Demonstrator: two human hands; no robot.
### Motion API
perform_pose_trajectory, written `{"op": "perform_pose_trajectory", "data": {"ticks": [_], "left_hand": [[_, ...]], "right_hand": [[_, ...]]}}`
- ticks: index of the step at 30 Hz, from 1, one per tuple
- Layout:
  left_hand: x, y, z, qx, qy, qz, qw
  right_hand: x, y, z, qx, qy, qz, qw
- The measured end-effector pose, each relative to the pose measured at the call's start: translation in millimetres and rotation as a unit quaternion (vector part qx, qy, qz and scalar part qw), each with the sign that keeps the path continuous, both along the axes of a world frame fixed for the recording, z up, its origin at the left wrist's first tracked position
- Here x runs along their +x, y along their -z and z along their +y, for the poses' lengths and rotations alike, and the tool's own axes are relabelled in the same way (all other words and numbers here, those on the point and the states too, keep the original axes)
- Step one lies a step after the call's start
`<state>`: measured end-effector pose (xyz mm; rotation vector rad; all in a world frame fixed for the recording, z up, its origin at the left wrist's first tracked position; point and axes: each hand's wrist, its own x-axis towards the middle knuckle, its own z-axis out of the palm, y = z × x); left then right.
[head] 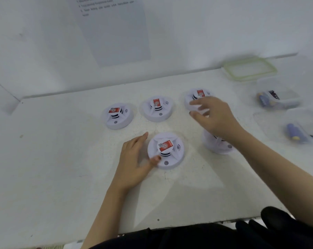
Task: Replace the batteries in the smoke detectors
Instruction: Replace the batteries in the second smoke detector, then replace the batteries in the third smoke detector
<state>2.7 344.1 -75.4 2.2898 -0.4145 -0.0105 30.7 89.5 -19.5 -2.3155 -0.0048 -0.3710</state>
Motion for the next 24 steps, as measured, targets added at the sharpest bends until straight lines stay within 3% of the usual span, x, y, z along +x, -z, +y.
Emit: {"op": "perform_pose_trajectory", "data": {"ticks": [5, 7, 12, 19, 24], "left_hand": [[4, 10, 7, 0.037, -0.026, -0.010, 0.999], [3, 11, 7, 0.022, -0.025, -0.009, 0.999], [3, 11, 8, 0.008, -0.030, -0.010, 0.999], [3, 12, 8, 0.028, -0.029, -0.016, 0.999], [1, 1, 4, -0.038, -0.047, -0.006, 0.998]], "right_hand": [[57, 18, -43, -0.148, 0.046, 0.148, 0.977], [63, 21, -47, -0.135, 0.029, 0.176, 0.975], [61, 17, -45, -0.089, 0.031, 0.141, 0.985], [25, -6, -27, 0.074, 0.080, 0.098, 0.989], [-13, -30, -10, 0.280, 0.006, 0.084, 0.956]]}}
